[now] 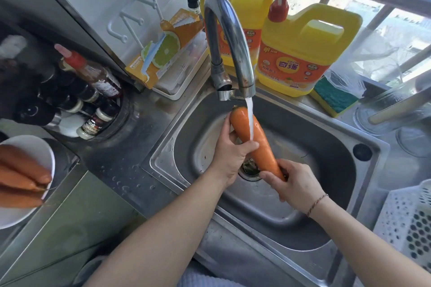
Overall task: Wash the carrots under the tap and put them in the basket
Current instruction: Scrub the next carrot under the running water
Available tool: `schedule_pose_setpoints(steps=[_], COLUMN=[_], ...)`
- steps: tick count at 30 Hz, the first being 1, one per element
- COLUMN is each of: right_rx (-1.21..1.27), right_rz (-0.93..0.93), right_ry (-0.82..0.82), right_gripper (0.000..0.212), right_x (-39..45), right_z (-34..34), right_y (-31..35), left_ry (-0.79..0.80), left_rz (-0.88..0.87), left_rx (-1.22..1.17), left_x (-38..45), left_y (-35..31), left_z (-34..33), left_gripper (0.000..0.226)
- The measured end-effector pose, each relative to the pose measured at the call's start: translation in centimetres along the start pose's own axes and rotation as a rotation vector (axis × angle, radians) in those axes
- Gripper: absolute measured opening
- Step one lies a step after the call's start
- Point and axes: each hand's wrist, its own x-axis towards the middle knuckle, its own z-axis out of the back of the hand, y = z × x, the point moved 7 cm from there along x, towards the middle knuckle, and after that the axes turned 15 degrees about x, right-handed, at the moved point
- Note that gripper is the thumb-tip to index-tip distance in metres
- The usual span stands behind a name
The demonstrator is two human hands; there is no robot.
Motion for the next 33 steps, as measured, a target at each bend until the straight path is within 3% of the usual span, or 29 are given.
schedule_pose_setpoints(steps=[6,13,15,18,21,23,27,30,33], right_rx=[-0.008,0.011,0.012,0.034,0.027,0.025,0.066,0.061,0.025], right_rz=[0.009,0.004,0.010,0.008,0.002,0.010,0.002,-0.007,0.013], right_ry=[-0.006,-0.006,-0.003,-0.002,0.011,0.010,0.007,0.008,-0.011], right_gripper=[0.031,0.032,0.033,0.032,0.031,0.030,0.028,0.031,0.035], right_x=[0.2,0.2,0.2,0.3,0.2,0.1,0.0,-0.2,0.1], right_z=[-0.3,-0.7,-0.7,-0.8,-1.0,-1.1,-0.9,-1.0,-0.9], right_y=[0.4,0.5,0.5,0.6,0.7,0.7,0.5,0.6,0.9], left_ry=[-0.167,0.037,-0.008,-0.109,-0.109,-0.102,0.005,-0.010,-0.196], left_rz=[0.077,-0.054,0.001,0.086,0.118,0.073,-0.029,-0.024,-0.006], left_rx=[-0.009,0.077,0.044,-0.060,-0.050,0.020,0.158,0.198,0.156], left_x=[0.6,0.3,0.5,0.7,0.8,0.7,0.6,0.7,1.0], left_y=[-0.4,-0.5,-0.4,-0.3,-0.2,-0.2,0.1,-0.2,-0.8], left_z=[0.9,0.6,1.0,1.6,1.8,1.8,1.4,1.7,2.5], left_gripper=[0.042,0.090,0.084,0.054,0.038,0.050,0.100,0.094,0.068])
